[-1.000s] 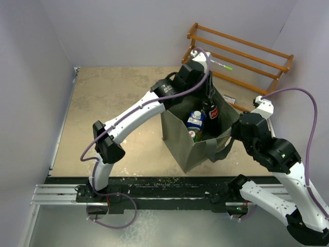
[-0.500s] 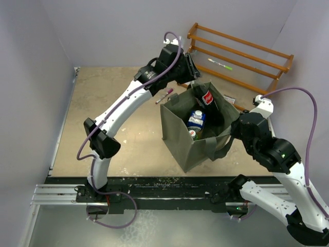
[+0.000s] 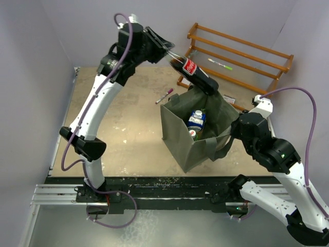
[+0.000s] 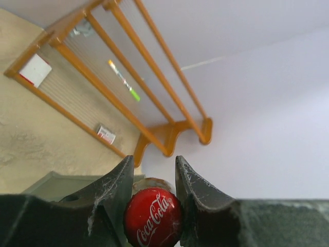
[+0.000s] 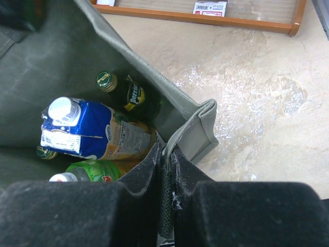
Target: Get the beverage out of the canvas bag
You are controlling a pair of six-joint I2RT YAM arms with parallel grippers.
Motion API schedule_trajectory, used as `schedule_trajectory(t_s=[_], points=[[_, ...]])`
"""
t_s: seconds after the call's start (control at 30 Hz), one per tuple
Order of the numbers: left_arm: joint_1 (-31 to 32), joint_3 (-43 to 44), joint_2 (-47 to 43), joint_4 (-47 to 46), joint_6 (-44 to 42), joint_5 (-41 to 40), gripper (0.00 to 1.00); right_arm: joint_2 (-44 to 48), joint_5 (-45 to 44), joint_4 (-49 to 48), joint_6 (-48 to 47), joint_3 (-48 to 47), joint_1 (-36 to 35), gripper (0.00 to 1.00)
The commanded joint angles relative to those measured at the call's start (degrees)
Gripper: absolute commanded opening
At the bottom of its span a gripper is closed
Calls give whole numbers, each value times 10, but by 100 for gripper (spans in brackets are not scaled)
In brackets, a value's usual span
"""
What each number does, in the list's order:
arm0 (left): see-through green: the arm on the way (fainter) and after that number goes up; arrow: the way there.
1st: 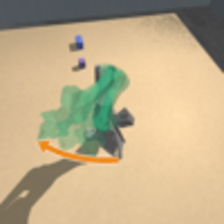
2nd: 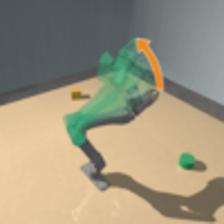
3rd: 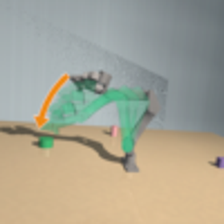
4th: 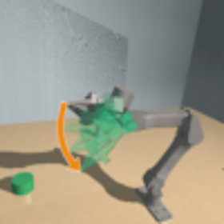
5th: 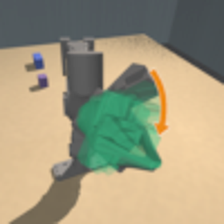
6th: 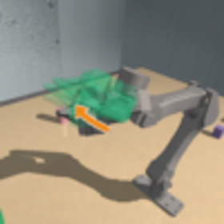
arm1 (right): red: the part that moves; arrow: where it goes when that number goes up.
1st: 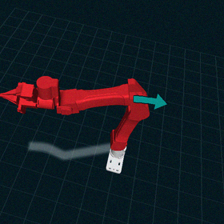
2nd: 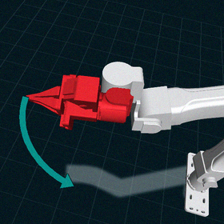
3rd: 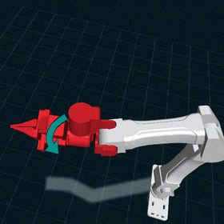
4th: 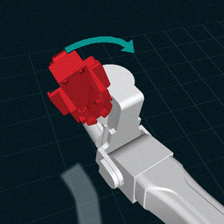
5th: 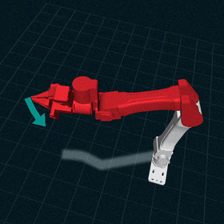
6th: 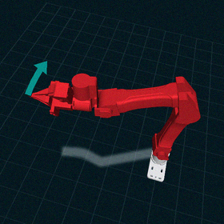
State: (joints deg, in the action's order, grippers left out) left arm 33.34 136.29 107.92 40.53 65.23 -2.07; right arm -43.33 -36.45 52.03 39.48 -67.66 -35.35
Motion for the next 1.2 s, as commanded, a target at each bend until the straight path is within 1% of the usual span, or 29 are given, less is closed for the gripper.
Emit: schedule_trajectory(t_s=[0.0, 0.13, 0.3, 0.43, 0.5, 0.6, 0.67, 0.83, 0.9, 0.93, 1.07, 1.17], points=[[-54, 58, -76, -158, 161, 30, 0, 8, -17, -35, -9, -2, 1, 11], [-118, 73, -85, -156, 175, 48, 0, 7, -17, -37, -11, 0, 1, 12], [-236, 56, -116, -143, 172, 82, 0, 5, -19, -38, -14, -2, 1, 12], [-319, -12, -150, -150, 171, 121, 0, 5, -19, -39, -15, -1, 0, 12], [-349, -52, -168, -152, 151, 133, 0, 5, -20, -39, -16, 0, 1, 12], [-371, -105, -192, -128, 87, 123, 0, 5, -23, -39, -17, 0, 1, 12], [-383, -159, -211, -126, 48, 118, 0, 5, -25, -39, -18, 0, 1, 13], [-413, -338, -273, -196, -2, 136, 0, 4, -27, -37, -23, -2, 0, 13], [-424, -396, -289, -215, -18, 140, 0, 3, -27, -36, -23, -3, 1, 13], [-433, -455, -304, -223, -47, 131, 0, 0, -30, -34, -25, -4, 1, 13], [-439, -513, -314, -236, -99, 103, 0, -5, -38, -39, -30, -5, 1, 13], [-445, -536, -307, -248, -136, 101, 0, -10, -40, -40, -32, -9, 1, 13]])
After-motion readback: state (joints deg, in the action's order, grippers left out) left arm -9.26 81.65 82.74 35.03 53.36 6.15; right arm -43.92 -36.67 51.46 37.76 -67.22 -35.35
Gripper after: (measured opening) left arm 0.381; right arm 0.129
